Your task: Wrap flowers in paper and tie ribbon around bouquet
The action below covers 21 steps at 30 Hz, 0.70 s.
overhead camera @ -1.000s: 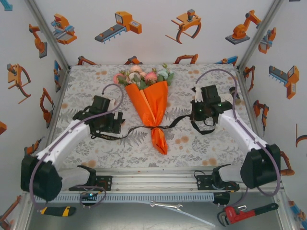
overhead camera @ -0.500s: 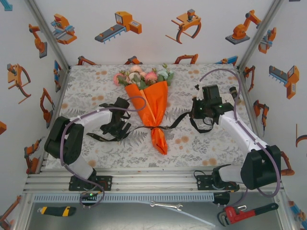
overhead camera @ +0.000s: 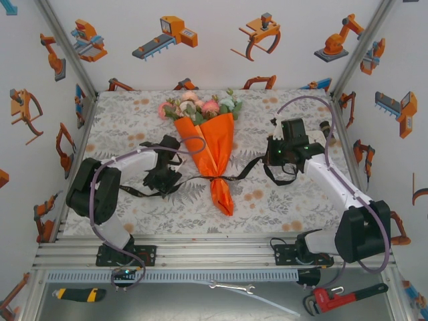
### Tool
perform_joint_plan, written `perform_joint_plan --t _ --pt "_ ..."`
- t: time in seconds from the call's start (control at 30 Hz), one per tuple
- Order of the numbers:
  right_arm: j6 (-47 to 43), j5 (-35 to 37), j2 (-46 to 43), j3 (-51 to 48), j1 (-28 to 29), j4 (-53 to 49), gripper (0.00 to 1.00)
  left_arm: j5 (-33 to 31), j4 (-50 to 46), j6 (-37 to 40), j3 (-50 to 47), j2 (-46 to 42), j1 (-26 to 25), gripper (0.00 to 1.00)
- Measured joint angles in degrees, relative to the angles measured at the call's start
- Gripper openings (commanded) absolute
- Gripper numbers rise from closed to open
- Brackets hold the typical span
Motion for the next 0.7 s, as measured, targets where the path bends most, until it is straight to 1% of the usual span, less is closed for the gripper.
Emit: perform_joint_plan --t 0.07,0.1,0.13,0.17,0.33,0.43,0.53,0.6,0.7 --pt "-0.13 -0.07 0.0 0.11 0.0 -0.2 0.0 0.31 -0.33 -0.26 0.0 0.22 -0.09 0.3" --pt "-0.15 -0.07 0.0 0.22 0.0 -0.33 0.0 0.28 -0.33 -0.31 -0.02 0.26 -0.11 0.2" --pt "-0.15 -0.07 0.0 0.35 0.0 -0.46 0.0 0.2 -0.28 -0.39 -0.07 0.28 -0.13 0.07" --pt "-0.15 -0.07 0.0 0.46 0.0 -0.5 0.0 -0.22 -0.24 -0.5 -0.07 0.28 -0.13 0.0" --pt "-0.07 -0.07 -0.26 0.85 0.0 -1.11 0.0 -0.61 1.77 -2.21 -1.51 -1.73 -0.09 0.0" --pt "0.61 -0.15 -1.55 0.85 0.0 -1.22 0.0 0.5 4.76 -4.55 -3.17 -7.45 -0.09 0.0" --pt "2.16 -1.31 -3.76 0.85 0.0 -0.92 0.0 5.11 10.64 -7.69 -5.03 -17.59 -0.07 0.0" --pt "3.61 -2.89 -5.38 0.85 -0.02 -0.11 0.0 9.73 16.87 -10.08 -7.32 -24.96 -0.37 0.0" --pt "6.23 -6.58 -6.34 0.74 -0.04 2.12 0.0 15.74 26.14 -13.35 -11.02 -32.79 -1.86 0.0"
